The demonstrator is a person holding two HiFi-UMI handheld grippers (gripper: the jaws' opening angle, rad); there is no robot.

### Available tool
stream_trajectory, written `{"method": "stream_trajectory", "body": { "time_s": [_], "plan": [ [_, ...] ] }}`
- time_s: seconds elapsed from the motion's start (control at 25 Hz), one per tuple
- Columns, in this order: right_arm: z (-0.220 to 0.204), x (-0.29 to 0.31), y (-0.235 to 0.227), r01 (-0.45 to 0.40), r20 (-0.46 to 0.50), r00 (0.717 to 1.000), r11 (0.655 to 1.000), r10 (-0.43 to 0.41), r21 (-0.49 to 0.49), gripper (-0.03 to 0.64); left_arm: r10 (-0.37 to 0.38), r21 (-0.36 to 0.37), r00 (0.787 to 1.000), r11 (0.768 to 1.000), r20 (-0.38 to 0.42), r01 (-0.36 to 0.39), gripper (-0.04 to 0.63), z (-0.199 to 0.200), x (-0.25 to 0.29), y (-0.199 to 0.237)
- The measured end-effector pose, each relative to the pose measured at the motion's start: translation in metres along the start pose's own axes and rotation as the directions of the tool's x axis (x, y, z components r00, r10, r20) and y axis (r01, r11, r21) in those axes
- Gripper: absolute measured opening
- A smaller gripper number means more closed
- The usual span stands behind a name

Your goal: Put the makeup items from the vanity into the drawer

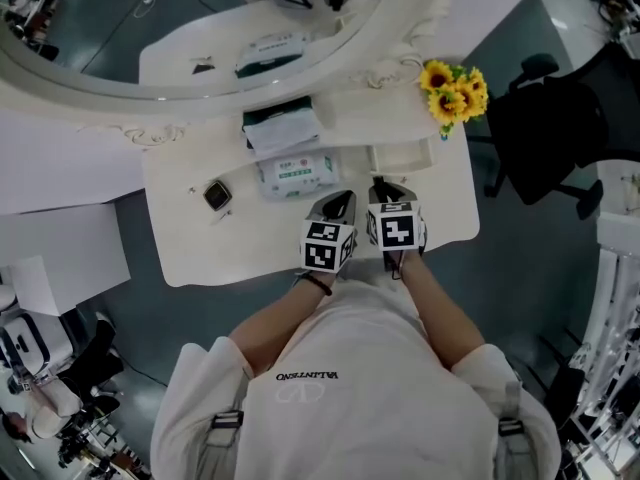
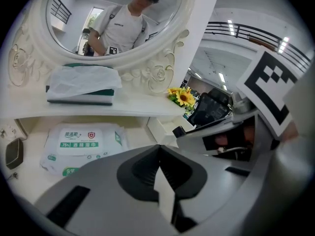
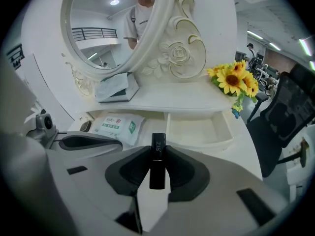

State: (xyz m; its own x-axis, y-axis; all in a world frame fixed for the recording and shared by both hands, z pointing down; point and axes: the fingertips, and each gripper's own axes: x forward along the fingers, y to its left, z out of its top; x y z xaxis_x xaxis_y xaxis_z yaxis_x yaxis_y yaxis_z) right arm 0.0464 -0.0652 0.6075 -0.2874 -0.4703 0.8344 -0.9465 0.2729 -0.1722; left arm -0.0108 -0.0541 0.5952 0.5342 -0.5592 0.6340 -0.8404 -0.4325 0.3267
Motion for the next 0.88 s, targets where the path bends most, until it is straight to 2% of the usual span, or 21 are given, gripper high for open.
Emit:
{"method": "stream_trajectory", "body": {
  "time_s": [0.44,0.88],
  "plan": [
    [0.017,-0.004,-0.031,0.009,0.031,0.999,0.998,-0.011,0.057,0.104,-0.023,0.043,1.000,0.999,0.017,0.023,0.000,0.030,0.027,-0.020],
    [0.024,-0.009,-0.060,0.026,0.044,0.999,0.995,-0.031,0.099,0.104,-0.041,0.060,0.999,0.997,0.011,0.040,0.000,0.039,0.049,-0.037]
  ]
}}
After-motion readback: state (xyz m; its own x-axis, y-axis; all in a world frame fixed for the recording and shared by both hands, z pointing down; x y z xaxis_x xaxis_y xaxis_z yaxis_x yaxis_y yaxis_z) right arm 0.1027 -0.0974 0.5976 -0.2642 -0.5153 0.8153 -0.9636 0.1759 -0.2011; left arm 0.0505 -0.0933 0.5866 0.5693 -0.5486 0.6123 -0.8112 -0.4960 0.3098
